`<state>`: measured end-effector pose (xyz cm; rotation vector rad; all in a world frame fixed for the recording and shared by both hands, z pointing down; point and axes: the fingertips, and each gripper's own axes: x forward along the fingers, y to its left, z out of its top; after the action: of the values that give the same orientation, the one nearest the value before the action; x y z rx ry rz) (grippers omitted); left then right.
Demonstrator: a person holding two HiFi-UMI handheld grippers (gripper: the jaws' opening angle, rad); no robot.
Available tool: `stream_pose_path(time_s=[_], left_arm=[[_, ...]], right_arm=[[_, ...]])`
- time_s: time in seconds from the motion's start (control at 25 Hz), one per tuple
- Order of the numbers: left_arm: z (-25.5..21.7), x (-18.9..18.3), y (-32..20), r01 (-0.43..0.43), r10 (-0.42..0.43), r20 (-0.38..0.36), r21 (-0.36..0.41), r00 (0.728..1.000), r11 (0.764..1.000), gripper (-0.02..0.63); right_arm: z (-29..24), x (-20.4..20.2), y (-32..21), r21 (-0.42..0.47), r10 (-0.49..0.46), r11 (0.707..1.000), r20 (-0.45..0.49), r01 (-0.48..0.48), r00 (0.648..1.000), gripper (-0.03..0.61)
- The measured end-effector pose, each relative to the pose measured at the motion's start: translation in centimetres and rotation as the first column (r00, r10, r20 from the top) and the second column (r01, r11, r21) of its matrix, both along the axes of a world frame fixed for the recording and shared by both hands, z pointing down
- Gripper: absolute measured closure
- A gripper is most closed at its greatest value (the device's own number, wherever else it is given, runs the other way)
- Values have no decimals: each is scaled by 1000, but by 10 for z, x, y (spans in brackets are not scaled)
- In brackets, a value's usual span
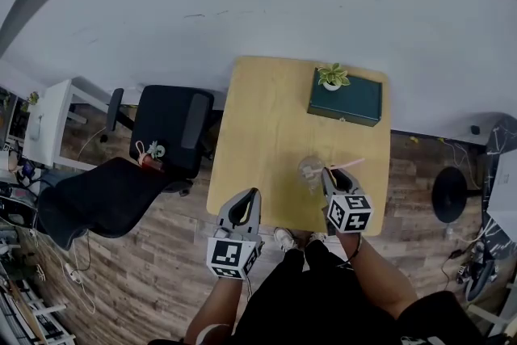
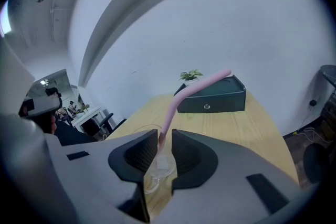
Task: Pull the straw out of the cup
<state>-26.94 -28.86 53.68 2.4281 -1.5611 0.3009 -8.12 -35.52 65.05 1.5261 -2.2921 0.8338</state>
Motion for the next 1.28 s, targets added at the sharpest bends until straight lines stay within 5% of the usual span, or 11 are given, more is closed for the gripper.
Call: stream_pose_path(time_s=[0.76, 1.28], left_arm=[[-2, -2, 5, 9, -9, -9, 6, 1000, 1000, 595], [-13, 14, -3, -10, 11, -21, 34, 1000, 999, 595]], right_arm=[[-42, -10, 0, 139, -77, 986, -95, 90, 993, 528], [-135, -11, 13, 359, -146, 910, -194, 209, 970, 529]])
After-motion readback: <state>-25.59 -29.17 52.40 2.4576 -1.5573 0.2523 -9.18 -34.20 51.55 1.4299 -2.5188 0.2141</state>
